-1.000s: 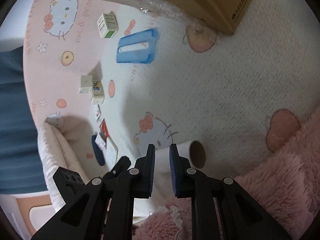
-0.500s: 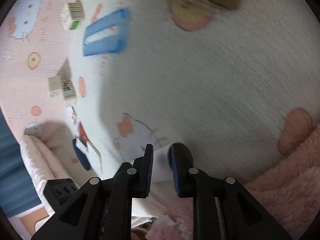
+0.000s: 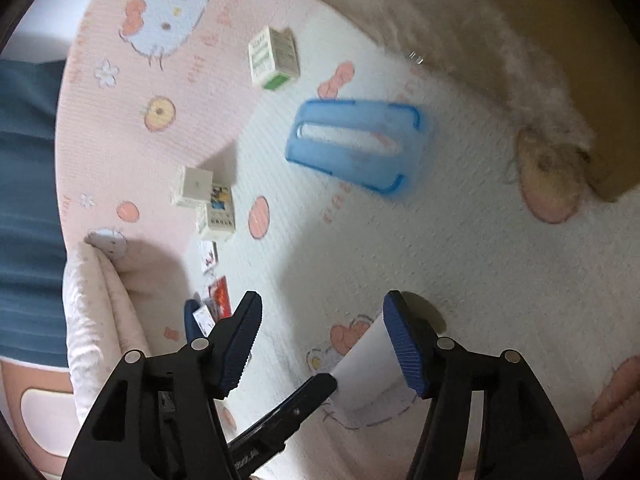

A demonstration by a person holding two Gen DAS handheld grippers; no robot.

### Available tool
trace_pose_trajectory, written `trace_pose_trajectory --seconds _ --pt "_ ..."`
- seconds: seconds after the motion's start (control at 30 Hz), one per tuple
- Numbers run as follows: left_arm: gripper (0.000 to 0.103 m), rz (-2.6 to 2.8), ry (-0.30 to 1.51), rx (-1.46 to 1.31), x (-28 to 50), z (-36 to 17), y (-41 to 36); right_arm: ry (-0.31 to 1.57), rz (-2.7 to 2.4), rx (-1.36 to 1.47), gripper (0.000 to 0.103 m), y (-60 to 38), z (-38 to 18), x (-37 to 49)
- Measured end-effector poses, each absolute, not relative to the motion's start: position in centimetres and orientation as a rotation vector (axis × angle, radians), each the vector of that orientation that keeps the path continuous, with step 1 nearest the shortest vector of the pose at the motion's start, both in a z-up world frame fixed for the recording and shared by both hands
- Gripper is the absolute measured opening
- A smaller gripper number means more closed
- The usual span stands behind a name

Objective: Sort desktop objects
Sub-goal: 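Nudge the white paper roll with both grippers to stand it upright, then close both grippers on the sides of the white paper roll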

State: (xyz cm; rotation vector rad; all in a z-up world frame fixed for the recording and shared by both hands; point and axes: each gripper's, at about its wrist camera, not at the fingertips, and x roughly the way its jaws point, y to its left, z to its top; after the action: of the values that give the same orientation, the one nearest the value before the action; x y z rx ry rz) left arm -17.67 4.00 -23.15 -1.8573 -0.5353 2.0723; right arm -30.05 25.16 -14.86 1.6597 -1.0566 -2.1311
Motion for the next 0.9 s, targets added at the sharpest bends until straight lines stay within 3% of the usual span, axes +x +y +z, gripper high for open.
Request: trace_pose_trajectory --seconds 0.17,0.37,0.43,0.47,0.5,0.53,0.9 --pt "0.037 2.108 -0.455 -1.846 -18.1 -22.7 4.0 -1.171 -2.124 1.661 0.062 27.3 -14.6 -28.0" --pt "0.037 2.089 -0.491 -1.775 -18.5 -21.9 3.7 -1.385 -1.978 1.751 0.062 28.8 -17.4 -26.1" --pt "0.032 2.106 -0.464 -1.738 -18.7 -21.8 3.8 -1.413 -1.944 1.791 0.06 28.8 -18.2 -26.1" --pt "0.016 2.115 -0.45 -1.741 -18.7 -22.0 3.8 -1.427 -1.925 1.798 0.047 28.8 -18.5 -26.1" --pt "0.006 2.129 -0.433 -1.764 -18.9 -22.4 3.9 -1.447 -1.901 1.791 0.026 28.7 -18.8 -26.1" --pt "0.006 2.135 -0.429 -1.787 -19.1 -22.8 4.0 -1.441 -1.886 1.8 0.018 28.5 -19.1 -26.2" --pt "0.004 1.964 -0.423 -1.89 -17.0 -25.6 5.3 -1.338 -1.847 1.825 0.015 26.1 -20.1 -29.1"
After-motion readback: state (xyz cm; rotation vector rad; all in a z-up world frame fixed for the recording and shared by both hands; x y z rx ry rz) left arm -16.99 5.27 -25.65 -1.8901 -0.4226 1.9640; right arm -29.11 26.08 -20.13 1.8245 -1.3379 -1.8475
